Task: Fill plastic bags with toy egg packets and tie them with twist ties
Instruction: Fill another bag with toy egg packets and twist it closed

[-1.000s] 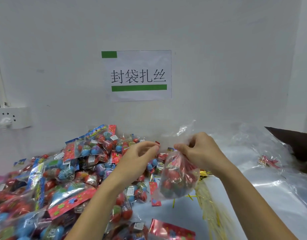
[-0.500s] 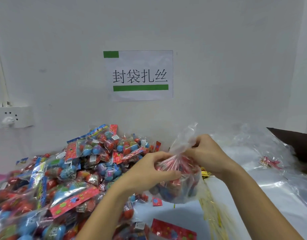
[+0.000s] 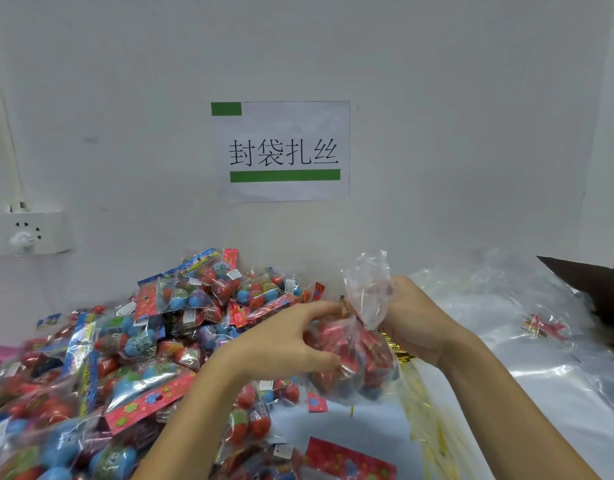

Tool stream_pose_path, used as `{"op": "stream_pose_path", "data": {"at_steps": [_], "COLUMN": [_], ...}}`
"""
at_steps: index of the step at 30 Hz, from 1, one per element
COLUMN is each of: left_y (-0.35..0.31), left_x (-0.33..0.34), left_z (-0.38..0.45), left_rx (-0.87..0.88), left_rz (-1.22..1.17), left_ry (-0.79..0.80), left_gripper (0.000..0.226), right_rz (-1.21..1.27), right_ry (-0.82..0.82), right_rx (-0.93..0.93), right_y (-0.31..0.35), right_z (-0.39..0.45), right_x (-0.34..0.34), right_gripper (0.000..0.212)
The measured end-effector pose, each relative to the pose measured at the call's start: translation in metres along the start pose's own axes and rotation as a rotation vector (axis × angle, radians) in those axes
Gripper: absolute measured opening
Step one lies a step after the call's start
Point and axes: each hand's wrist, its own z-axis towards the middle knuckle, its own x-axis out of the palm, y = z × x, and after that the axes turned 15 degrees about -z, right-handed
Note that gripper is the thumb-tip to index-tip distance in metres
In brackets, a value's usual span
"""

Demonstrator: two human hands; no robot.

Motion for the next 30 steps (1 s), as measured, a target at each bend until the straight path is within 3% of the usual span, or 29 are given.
{"op": "stream_pose_path", "data": {"at_steps": [2, 4, 6, 9, 11, 13, 22, 27, 30], "left_y": [-0.008, -0.013, -0.015, -0.008, -0.005, -0.003, -0.003, -0.001, 0.007], "left_x": [0.003, 0.008, 0.015, 0.023, 0.029, 0.033, 0.040, 0.045, 0.040], "left_z": [0.001, 0.003, 0.007, 0.016, 0.022, 0.025, 0.030, 0.031, 0.031], "left_rx": [0.088, 0.152, 0.151, 0.104, 0.094, 0.112, 0.113, 0.135, 0.164], "left_rz": [-0.017, -0.184, -0.273, -0.382, -0.428, -0.462, -0.235, -0.376, -0.424], "left_ry": [-0.070, -0.075, -0.134, -0.271, -0.365, -0.480, -0.750, -0.832, -0.885], "left_gripper": [0.053, 0.039, 0.031, 0.043, 0.026, 0.017, 0.022, 0.032, 0.028], "right_rz": [-0.024, -0.031, -0.008, 0.010, 0.008, -0.023, -0.164, -0.039, -0.032], "right_ry": [-0.018, -0.050, -0.097, -0.168, -0.170, -0.204, -0.319, -0.329, -0.216], "right_rx": [0.011, 0.024, 0.038, 0.068, 0.062, 0.060, 0.115, 0.130, 0.082], "right_y": [-0.001, -0.001, -0.001, -0.001, 0.001, -0.001, -0.007, -0.005, -0.001], "right_z": [0.000, 0.002, 0.002, 0.005, 0.006, 0.009, 0.017, 0.015, 0.015], "right_x": [0.003, 0.005, 0.008, 0.015, 0.021, 0.028, 0.049, 0.057, 0.055], "right_gripper": [0.025, 0.017, 0.005, 0.012, 0.007, 0.017, 0.014, 0.013, 0.013]}}
